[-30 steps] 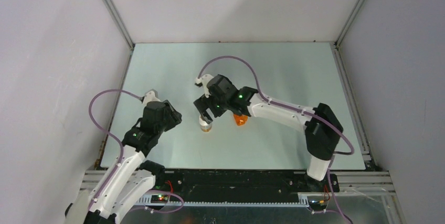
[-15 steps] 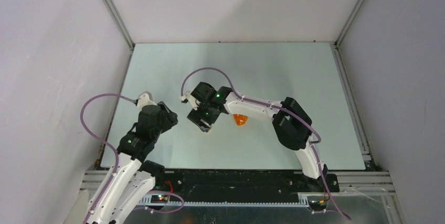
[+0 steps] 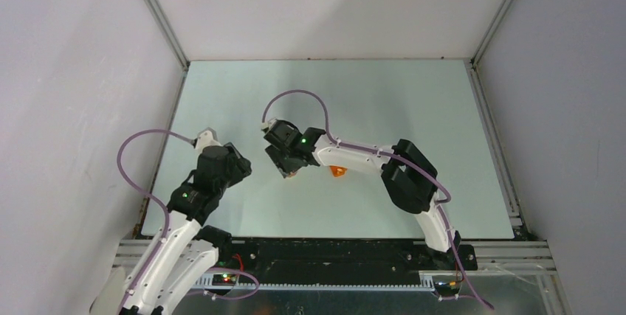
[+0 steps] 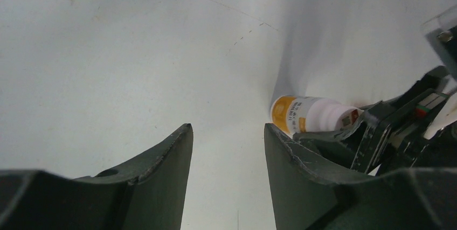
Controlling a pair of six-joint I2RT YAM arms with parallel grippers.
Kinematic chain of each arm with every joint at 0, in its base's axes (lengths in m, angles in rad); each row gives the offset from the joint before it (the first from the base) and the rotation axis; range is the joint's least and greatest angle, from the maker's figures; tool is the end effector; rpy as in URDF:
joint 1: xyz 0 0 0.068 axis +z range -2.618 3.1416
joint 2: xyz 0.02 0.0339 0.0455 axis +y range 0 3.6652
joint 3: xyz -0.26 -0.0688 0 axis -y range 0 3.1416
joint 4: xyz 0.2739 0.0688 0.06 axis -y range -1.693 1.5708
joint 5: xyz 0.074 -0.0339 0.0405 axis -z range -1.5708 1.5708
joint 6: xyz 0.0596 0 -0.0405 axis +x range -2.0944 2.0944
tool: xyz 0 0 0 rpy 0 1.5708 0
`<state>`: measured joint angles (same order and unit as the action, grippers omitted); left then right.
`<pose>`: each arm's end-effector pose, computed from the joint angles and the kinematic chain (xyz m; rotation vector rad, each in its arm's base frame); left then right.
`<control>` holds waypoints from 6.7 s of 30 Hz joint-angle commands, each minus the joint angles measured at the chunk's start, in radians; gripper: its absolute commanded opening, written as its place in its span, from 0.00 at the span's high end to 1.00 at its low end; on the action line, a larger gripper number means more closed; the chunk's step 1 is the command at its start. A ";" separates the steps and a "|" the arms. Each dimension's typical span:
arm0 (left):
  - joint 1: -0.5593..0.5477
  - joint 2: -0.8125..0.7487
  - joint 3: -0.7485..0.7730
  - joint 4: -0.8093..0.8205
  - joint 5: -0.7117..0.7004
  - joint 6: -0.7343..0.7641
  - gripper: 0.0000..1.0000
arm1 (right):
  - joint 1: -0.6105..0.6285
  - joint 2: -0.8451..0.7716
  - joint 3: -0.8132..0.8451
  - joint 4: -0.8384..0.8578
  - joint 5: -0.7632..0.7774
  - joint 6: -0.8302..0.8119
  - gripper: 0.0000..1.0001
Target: Sort the pills into containers
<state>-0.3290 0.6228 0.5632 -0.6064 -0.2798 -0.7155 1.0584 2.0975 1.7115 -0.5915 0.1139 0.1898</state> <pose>0.1842 -0.0455 0.2276 -0.5740 2.1440 -0.2666 0.2518 0.4338 0.1803 -1.0427 2.3546 0.3408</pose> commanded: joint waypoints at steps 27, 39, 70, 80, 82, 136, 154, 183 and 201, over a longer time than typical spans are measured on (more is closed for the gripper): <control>0.008 -0.019 0.034 0.122 0.018 0.035 0.42 | -0.032 -0.042 0.143 -0.243 0.168 0.545 0.01; 0.008 -0.080 0.078 0.076 -0.035 0.070 0.39 | -0.128 -0.152 0.032 -0.206 -0.160 -0.270 0.03; 0.007 -0.094 0.103 -0.014 -0.022 0.120 0.49 | -0.151 0.163 0.383 -0.404 -0.410 -0.856 0.40; 0.008 -0.097 0.107 -0.007 -0.017 0.120 0.53 | -0.145 0.160 0.381 -0.378 -0.351 -0.757 0.62; 0.008 -0.097 0.106 -0.008 -0.018 0.120 0.53 | -0.142 0.168 0.401 -0.350 -0.272 -0.642 0.63; 0.008 0.097 -0.046 0.464 0.444 -0.136 0.43 | -0.302 -0.294 -0.149 0.106 -0.581 0.179 0.40; 0.007 0.452 0.021 0.667 0.577 -0.188 0.48 | -0.400 -0.138 -0.142 0.189 -0.708 0.292 0.51; 0.008 0.609 -0.019 0.769 0.613 -0.179 0.53 | -0.391 -0.125 -0.298 0.355 -0.694 0.393 0.61; 0.007 0.614 -0.087 0.782 0.609 -0.251 0.68 | -0.350 -0.157 -0.473 0.594 -0.682 0.642 0.62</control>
<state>-0.3161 1.2297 0.5198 0.1646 0.3180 -0.9424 0.6659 1.9411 1.3117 -0.0788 -0.6064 0.7635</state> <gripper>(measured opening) 0.350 0.398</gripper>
